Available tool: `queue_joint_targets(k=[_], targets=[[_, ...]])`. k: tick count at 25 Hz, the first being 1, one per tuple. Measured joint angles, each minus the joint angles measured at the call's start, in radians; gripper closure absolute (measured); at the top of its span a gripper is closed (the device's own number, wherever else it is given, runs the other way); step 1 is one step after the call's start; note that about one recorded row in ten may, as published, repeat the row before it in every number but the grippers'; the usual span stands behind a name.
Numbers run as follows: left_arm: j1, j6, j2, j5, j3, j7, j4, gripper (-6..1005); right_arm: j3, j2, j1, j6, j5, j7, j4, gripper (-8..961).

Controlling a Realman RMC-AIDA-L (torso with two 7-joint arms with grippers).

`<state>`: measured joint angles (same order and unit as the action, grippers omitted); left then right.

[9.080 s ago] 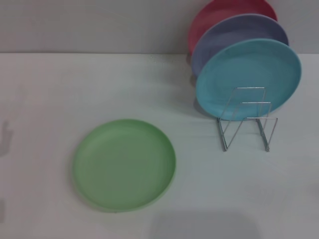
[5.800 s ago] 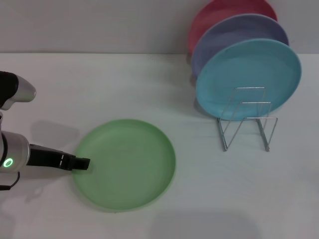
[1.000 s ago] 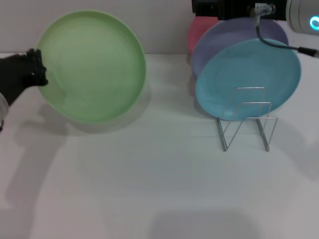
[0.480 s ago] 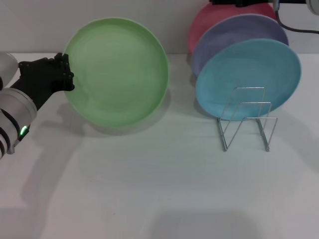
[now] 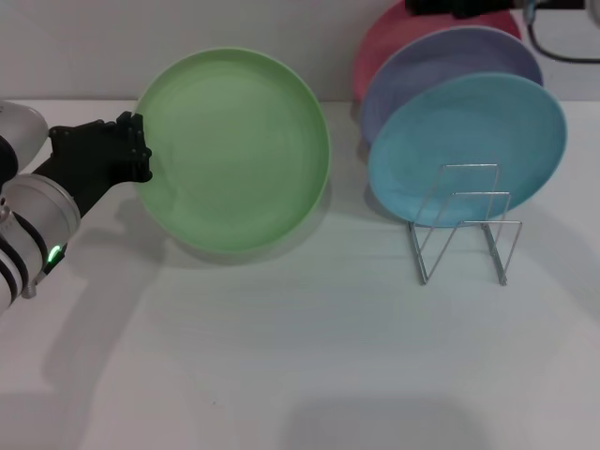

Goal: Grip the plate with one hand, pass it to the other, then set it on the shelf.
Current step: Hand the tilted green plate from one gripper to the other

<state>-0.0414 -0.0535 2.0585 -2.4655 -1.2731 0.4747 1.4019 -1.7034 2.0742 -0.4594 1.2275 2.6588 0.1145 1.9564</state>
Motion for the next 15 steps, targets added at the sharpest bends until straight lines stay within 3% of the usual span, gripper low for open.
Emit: queue_joint_targets(k=[9,15], targets=[[-0.004,-0.002,0.0,0.0,0.008,-0.002,0.006,934,0.058,0.004,-0.014,-0.059,0.002,0.005,-0.126,134],[0.0,-0.002,0.0,0.0,0.014,0.0,0.017,930,0.116,0.003,-0.077,-0.1,0.002,0.007,-0.235,134]])
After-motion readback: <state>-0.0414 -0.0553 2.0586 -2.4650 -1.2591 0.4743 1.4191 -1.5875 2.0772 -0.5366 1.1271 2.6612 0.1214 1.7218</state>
